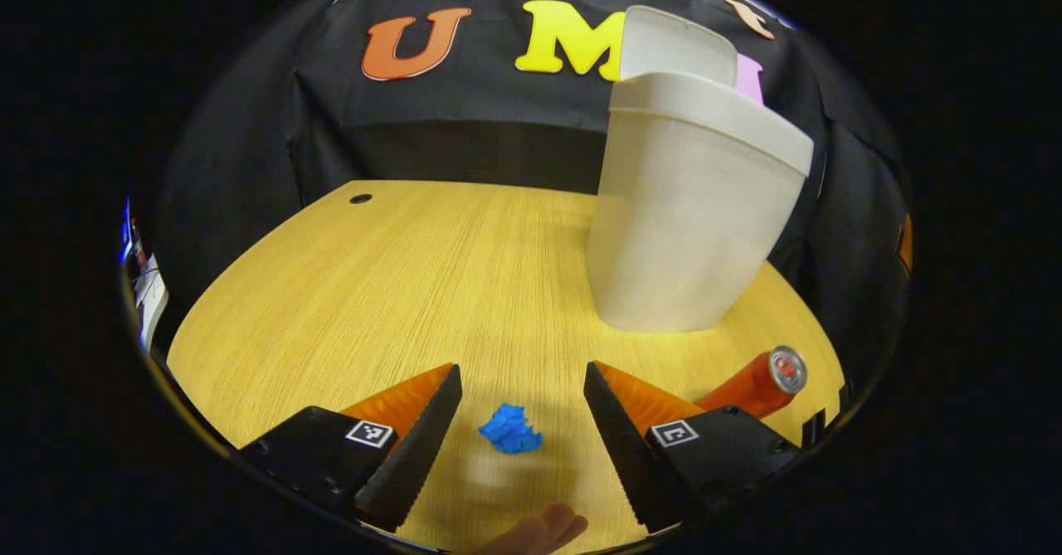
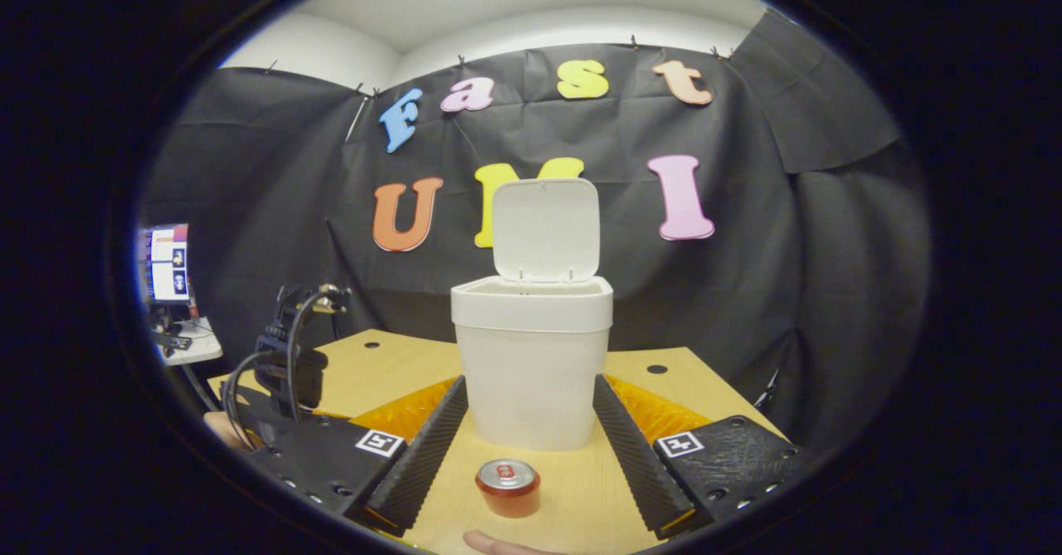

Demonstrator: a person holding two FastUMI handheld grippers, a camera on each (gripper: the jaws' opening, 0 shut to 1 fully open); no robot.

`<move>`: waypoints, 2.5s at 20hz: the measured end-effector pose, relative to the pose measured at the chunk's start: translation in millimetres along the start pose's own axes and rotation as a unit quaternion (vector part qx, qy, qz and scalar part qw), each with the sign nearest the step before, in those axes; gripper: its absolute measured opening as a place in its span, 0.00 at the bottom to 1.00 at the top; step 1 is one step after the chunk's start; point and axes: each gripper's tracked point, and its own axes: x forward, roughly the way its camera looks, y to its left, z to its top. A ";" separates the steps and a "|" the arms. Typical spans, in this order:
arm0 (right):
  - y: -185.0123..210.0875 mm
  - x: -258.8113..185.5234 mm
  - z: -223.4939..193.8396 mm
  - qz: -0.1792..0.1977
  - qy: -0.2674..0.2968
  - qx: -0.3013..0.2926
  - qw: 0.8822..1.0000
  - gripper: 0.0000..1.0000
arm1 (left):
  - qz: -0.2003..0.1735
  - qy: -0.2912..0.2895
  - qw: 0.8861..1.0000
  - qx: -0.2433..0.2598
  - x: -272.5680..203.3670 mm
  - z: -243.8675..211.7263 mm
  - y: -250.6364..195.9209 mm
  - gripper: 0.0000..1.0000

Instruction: Press the lid of the desktop garbage bin to open it, pick up the crumpled paper on the desktop and throw it into the bin, then pick up the pop can on the desktop and drop it into the bin, and finally close the garbage bin lid.

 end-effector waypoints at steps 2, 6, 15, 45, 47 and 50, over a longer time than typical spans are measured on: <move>-0.8 0.9 0.5 0.004 0.003 0.011 1.000 0.93 | 0.002 0.024 1.000 -0.006 7.9 -13.5 -3.2 0.96; 8.2 1.2 -4.4 0.017 0.013 0.011 1.000 0.95 | -0.005 0.050 0.999 -0.008 15.5 -31.7 -7.4 0.96; 14.7 -2.1 -10.1 0.020 0.018 -0.003 1.000 0.96 | -0.002 0.059 0.998 0.036 9.0 -32.6 -5.3 0.88; 31.3 37.5 -184.5 -0.057 0.208 -0.008 0.976 0.95 | -0.018 -0.078 0.997 0.022 -83.7 229.9 -39.5 0.39; 28.8 41.3 -192.7 -0.062 0.216 -0.006 0.974 0.95 | -0.018 -0.079 0.996 0.023 -84.2 231.1 -40.4 0.39; 26.0 42.5 -189.3 -0.065 0.213 0.000 0.975 0.83 | -0.014 -0.084 0.996 0.024 -87.2 232.1 -40.4 0.39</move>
